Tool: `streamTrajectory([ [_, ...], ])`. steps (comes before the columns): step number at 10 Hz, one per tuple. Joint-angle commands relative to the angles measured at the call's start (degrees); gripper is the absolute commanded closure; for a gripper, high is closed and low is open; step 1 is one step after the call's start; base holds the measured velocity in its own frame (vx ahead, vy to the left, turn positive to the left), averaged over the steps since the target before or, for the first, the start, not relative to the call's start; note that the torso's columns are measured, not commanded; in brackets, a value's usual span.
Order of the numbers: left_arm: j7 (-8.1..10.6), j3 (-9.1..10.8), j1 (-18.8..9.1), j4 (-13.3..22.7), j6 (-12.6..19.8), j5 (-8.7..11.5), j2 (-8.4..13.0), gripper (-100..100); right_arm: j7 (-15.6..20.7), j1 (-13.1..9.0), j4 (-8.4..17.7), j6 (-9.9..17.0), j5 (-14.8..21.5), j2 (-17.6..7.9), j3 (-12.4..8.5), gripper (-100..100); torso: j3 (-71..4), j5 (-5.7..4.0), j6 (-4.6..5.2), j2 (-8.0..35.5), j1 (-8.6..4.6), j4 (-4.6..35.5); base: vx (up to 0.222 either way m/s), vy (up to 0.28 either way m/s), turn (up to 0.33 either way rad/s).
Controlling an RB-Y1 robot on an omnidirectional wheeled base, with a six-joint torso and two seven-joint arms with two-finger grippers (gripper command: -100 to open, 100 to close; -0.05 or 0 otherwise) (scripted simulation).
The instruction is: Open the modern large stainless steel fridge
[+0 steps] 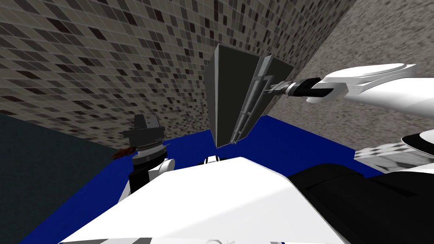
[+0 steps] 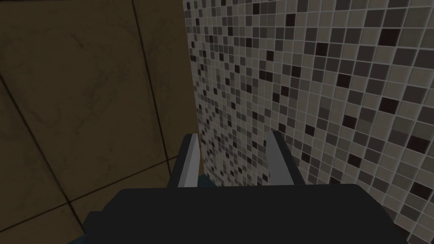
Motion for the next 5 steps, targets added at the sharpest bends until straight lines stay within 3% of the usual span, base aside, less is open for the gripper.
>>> streamTrajectory([
  [1,0.0,-0.01,0.0,0.0,0.0,0.0,0.0,0,-1.1,-0.8,0.9,-0.1,1.6,0.5,0.6,100,-0.1,0.0,0.11,0.0,0.0,0.0,-0.061,0.292,-0.224],
  [3,0.0,-0.02,0.0,0.0,0.0,0.0,0.0,0,-1.4,-1.0,2.2,0.3,1.9,0.8,1.0,100,-0.4,-0.29,0.23,-0.4,-0.78,-0.1,-0.043,0.261,-0.203],
  [5,0.0,-0.01,0.0,0.0,0.0,0.0,0.0,0,-1.6,-1.1,2.9,0.4,2.6,1.0,1.2,100,-0.5,-0.51,0.24,-0.6,-1.29,-0.2,-0.034,0.173,-0.171],
])
